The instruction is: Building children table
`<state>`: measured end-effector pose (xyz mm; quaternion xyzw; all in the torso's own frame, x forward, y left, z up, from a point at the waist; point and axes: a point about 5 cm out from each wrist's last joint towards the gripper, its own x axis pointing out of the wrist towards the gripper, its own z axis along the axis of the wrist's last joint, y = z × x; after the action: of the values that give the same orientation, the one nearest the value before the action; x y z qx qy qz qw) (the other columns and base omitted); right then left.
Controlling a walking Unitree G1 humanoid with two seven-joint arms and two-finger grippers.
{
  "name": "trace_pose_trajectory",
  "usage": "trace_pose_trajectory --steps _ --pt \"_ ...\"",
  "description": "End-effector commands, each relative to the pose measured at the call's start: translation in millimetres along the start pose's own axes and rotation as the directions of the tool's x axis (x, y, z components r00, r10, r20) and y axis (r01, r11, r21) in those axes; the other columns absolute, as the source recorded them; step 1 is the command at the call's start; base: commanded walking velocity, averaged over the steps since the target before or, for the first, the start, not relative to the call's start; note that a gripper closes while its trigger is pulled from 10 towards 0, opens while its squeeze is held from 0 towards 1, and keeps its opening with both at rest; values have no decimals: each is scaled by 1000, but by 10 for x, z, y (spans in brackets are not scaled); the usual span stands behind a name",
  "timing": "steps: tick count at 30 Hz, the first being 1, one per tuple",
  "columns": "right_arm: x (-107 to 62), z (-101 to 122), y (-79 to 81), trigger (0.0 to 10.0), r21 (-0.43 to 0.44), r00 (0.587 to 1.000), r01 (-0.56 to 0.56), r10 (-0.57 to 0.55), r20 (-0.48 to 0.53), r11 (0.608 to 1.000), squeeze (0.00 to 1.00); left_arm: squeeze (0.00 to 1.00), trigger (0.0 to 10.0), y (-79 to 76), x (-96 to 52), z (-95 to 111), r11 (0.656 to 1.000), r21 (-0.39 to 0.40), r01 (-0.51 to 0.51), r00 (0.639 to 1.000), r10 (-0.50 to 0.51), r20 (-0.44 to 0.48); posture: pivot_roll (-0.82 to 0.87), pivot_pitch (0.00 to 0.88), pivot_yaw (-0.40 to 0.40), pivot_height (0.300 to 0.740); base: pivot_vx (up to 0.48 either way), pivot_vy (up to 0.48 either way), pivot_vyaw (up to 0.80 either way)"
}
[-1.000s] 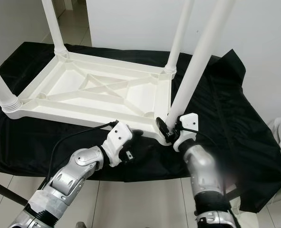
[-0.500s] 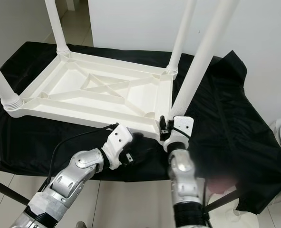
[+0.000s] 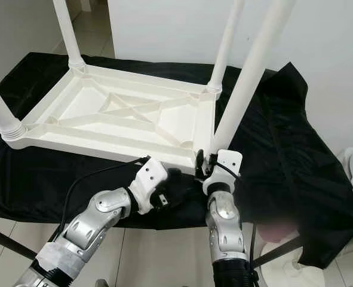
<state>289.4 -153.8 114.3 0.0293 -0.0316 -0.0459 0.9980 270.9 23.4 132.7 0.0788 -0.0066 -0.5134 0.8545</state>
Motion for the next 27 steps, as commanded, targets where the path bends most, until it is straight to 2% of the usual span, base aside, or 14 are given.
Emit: trace_pose_trajectory --steps 1,4,5,7,8,9,11,16,20,27 --pt "-19 5 -38 10000 -18 1000 -16 16 12 1000 1000 0 10000 -60 29 4 998 -2 60 998 -60 -3 -21 42 -52 740 0 0 0" --pt "-35 11 -89 10000 -36 999 -46 47 26 998 1000 0 10000 -69 34 9 998 0 62 998 -62 -2 -20 41 -55 740 0 0 0" --pt "-46 19 -138 10000 -54 994 -103 105 39 993 1000 0 10000 -70 34 8 998 1 61 998 -61 -1 -21 41 -57 740 0 0 0" --pt "-46 19 -138 10000 -54 994 -103 105 39 993 1000 0 10000 -70 34 8 998 1 61 998 -61 -1 -21 41 -57 740 0 0 0" --pt "-42 33 -156 10000 -67 987 -146 150 50 987 0 0 10000 -72 31 6 998 -2 60 998 -60 -1 -21 41 -57 740 0 0 0" --pt "-42 33 -156 10000 -67 987 -146 150 50 987 0 0 10000 -72 31 6 998 -2 60 998 -60 -1 -21 41 -57 740 0 0 0" --pt "-19 66 -179 10000 -77 968 -237 243 67 968 0 0 10000 -87 27 -2 998 -2 59 998 -59 -2 -20 43 -60 740 0 0 0" --pt "23 104 -202 10000 -93 945 -310 317 79 946 0 0 10000 -110 27 -8 998 -4 64 998 -64 -2 -20 41 -58 740 0 0 0" --pt "123 173 -222 10000 -128 901 -412 425 91 902 0 0 10000 -142 16 -1 995 4 97 995 -97 5 -19 39 -53 740 0 0 0" --pt "193 176 -193 10000 -140 861 -491 504 73 860 0 0 10000 -128 -19 1 992 -1 123 992 -123 1 -13 39 -50 740 0 0 0"
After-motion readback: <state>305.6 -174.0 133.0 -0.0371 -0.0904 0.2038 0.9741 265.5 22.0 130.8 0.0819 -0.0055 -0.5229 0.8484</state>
